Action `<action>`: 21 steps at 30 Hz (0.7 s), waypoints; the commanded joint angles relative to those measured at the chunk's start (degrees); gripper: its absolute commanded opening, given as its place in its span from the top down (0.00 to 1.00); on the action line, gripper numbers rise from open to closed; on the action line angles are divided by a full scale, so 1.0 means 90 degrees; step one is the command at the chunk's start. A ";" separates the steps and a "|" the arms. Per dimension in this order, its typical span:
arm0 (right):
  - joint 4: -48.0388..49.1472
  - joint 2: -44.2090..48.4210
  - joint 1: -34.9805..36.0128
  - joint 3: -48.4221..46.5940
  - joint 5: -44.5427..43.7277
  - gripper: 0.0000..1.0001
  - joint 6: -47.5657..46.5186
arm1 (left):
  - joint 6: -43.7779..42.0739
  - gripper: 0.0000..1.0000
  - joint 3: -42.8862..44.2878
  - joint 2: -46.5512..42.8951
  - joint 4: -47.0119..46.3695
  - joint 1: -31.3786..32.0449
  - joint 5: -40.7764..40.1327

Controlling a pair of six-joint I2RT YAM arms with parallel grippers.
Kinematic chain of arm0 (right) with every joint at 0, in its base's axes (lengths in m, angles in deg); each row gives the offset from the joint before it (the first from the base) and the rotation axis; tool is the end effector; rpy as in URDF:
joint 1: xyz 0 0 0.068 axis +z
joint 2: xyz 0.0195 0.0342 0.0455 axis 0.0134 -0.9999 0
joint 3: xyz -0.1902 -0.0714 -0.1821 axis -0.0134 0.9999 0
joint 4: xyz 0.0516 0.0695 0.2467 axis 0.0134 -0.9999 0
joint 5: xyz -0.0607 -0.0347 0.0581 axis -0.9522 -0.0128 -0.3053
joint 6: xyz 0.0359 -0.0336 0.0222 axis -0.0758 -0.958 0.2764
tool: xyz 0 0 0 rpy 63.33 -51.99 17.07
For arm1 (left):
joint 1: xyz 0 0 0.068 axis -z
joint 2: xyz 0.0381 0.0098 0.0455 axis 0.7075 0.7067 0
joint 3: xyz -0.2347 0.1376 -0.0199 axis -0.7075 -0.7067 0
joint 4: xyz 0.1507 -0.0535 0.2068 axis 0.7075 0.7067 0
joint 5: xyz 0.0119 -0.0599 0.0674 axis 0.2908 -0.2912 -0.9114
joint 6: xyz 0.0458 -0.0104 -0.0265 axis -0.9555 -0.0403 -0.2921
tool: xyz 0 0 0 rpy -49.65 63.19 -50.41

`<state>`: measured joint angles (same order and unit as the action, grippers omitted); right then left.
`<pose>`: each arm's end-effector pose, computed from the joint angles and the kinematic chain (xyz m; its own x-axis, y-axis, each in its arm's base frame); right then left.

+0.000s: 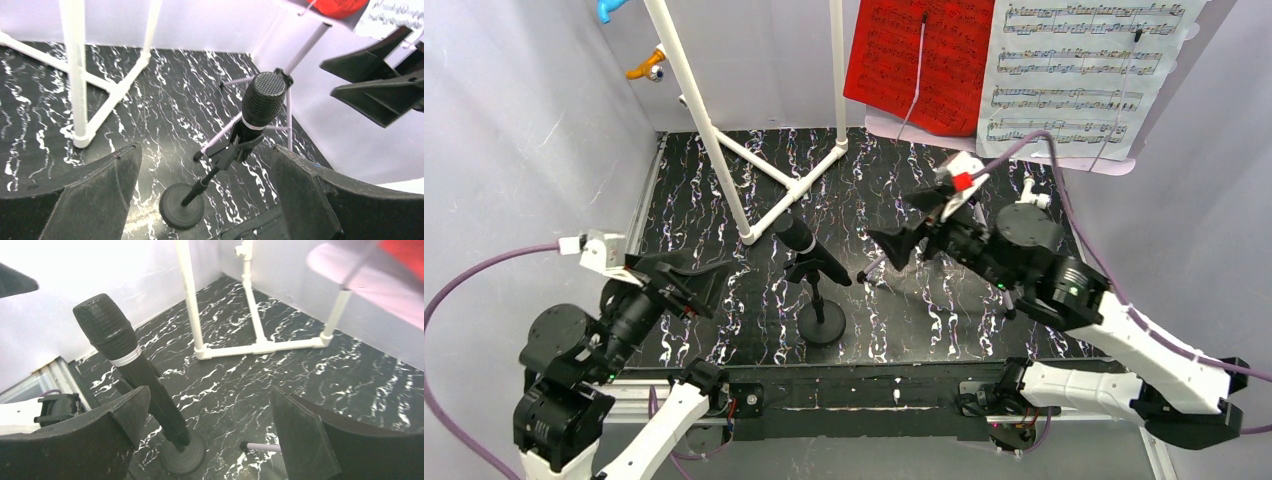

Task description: Set up the instrument practice props

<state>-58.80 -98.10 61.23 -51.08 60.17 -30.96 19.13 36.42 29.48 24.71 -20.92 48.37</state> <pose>0.0970 0.1654 0.4618 -0.0576 0.0938 -0.9939 -0.7532 0.6494 0.1050 0.0066 -0.0055 0.4609 -0.0821 -0.3825 -0.9203 0.4686 0.8002 -0.3744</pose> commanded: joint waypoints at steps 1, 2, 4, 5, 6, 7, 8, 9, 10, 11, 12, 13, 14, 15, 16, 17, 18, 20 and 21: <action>-0.0376 0.0567 0.0006 -0.0241 -0.0870 0.02 -0.0159 | -0.0045 0.02 0.0275 -0.0234 0.0237 0.0020 -0.0905; -0.0414 0.0670 0.0006 -0.0246 -0.0957 0.02 -0.0204 | -0.0065 0.02 0.0287 -0.0289 0.0186 0.0016 -0.1033; -0.0498 0.0826 0.0006 -0.0319 -0.1147 0.02 -0.0255 | -0.0119 0.02 0.0298 -0.0368 -0.0010 0.0021 -0.1289; -0.0559 0.0880 0.0006 -0.0367 -0.1259 0.02 -0.0259 | -0.0146 0.02 0.0328 -0.0371 -0.0134 0.0016 -0.1420; -0.0612 0.0929 0.0006 -0.0433 -0.1395 0.01 -0.0242 | -0.0124 0.02 0.0359 -0.0357 -0.0228 0.0020 -0.1537; -0.0656 0.0973 0.0006 -0.0479 -0.1587 0.02 -0.0186 | -0.0054 0.02 0.0356 -0.0370 -0.0304 0.0016 -0.1611; -0.0668 0.1028 0.0006 -0.0493 -0.1780 0.02 -0.0116 | 0.0050 0.02 0.0286 -0.0391 -0.0477 0.0015 -0.1604; -0.0657 0.1090 0.0006 -0.0484 -0.1963 0.02 -0.0091 | 0.0113 0.02 0.0178 -0.0429 -0.0646 0.0017 -0.1533; -0.0621 0.1151 0.0006 -0.0462 -0.2148 0.02 -0.0081 | 0.0176 0.02 0.0060 -0.0469 -0.0777 0.0016 -0.1457; -0.0601 0.1184 0.0008 -0.0453 -0.2338 0.02 -0.0021 | 0.0270 0.02 -0.0035 -0.0509 -0.0865 0.0015 -0.1427; -0.0632 0.1226 0.0006 -0.0466 -0.2495 0.02 0.0038 | 0.0343 0.02 -0.0121 -0.0534 -0.0919 0.0015 -0.1410; -0.0689 0.1263 0.0006 -0.0481 -0.2561 0.02 0.0070 | 0.0385 0.02 -0.0202 -0.0554 -0.0955 0.0015 -0.1361; -0.0706 0.1300 0.0006 -0.0450 -0.2618 0.02 0.0072 | 0.0400 0.02 -0.0274 -0.0580 -0.0990 0.0018 -0.1317; -0.0667 0.1354 0.0006 -0.0382 -0.2690 0.01 0.0061 | 0.0383 0.02 -0.0341 -0.0596 -0.1010 0.0017 -0.1295; -0.0575 0.1402 0.0006 -0.0263 -0.2761 0.02 0.0020 | 0.0369 0.02 -0.0371 -0.0609 -0.1014 0.0017 -0.1333; -0.0500 0.1432 0.0007 -0.0231 -0.2843 0.02 -0.0002 | 0.0371 0.02 -0.0392 -0.0619 -0.1007 0.0016 -0.1406; -0.0519 0.1417 0.0006 -0.0271 -0.2877 0.02 0.0008 | 0.0375 0.02 -0.0395 -0.0620 -0.1010 0.0015 -0.1452; -0.0609 0.1359 0.0006 -0.0360 -0.2871 0.02 0.0011 | 0.0302 0.02 -0.0412 -0.0638 -0.1054 0.0015 -0.1430; -0.0582 0.1356 0.0006 -0.0358 -0.2879 0.02 0.0015 | 0.0223 0.02 -0.0424 -0.0643 -0.1099 0.0015 -0.1428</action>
<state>-65.34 -85.64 61.23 -53.05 37.40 -31.31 21.97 32.77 24.15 17.89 -20.92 36.59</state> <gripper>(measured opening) 0.983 0.981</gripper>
